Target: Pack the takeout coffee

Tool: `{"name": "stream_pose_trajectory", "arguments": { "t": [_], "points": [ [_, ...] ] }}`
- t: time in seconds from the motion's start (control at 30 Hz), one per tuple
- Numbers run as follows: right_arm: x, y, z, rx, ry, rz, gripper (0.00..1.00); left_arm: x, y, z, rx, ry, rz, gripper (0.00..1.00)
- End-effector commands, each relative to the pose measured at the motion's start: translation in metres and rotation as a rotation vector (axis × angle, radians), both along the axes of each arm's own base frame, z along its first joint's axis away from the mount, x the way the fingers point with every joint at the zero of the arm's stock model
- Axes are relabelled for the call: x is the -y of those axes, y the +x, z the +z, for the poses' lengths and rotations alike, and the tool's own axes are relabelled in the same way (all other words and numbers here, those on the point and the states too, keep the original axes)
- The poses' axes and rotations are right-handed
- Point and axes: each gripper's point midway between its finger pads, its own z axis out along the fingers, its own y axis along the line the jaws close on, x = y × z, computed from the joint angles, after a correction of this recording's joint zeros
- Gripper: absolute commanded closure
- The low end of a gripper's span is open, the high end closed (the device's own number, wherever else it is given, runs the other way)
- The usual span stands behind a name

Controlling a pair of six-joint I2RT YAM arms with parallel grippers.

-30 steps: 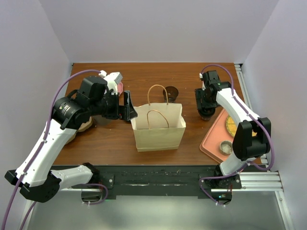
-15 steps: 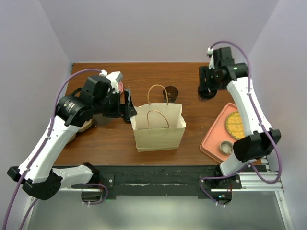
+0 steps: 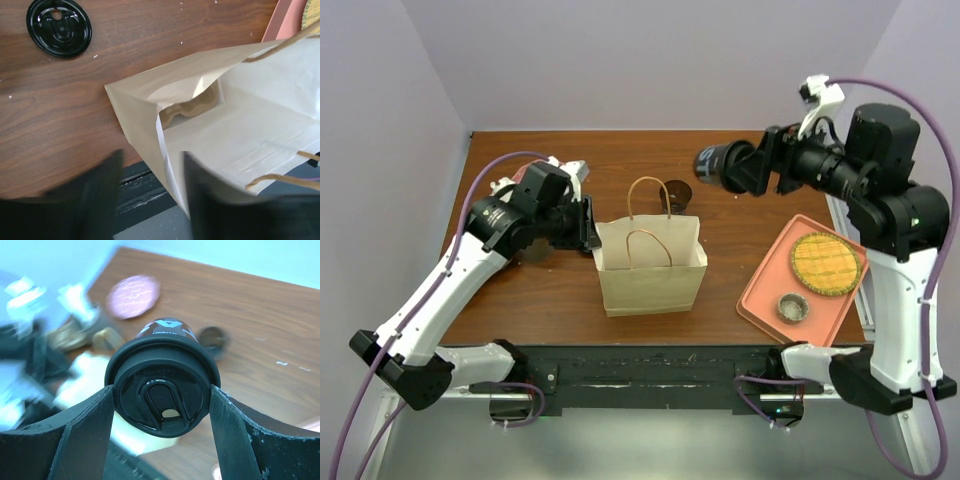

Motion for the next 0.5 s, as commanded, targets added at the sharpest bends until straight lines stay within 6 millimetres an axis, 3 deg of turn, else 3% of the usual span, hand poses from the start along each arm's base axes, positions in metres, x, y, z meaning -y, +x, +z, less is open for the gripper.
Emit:
{"name": "stream_pose_trajectory", "arguments": {
  "t": [0.0,0.13,0.33,0.47],
  "points": [
    [-0.042,-0.029,-0.014,-0.051,0.087,0.252,0.51,0.018,0.019,0.014,0.098,-0.068,-0.056,0.70],
    [-0.052,-0.047,-0.020,-0.069,0.076,0.338,0.52,0.025,0.019,0.022,0.100,-0.098,-0.082,0.99],
    [-0.073,-0.068,-0.051,-0.173,0.025,0.422,0.52,0.038,0.012,0.024,0.099,-0.178,-0.135,1.00],
    [-0.069,-0.074,-0.070,-0.184,-0.081,0.395,0.51,0.040,0.006,0.029,0.121,-0.216,-0.155,1.00]
  ]
}}
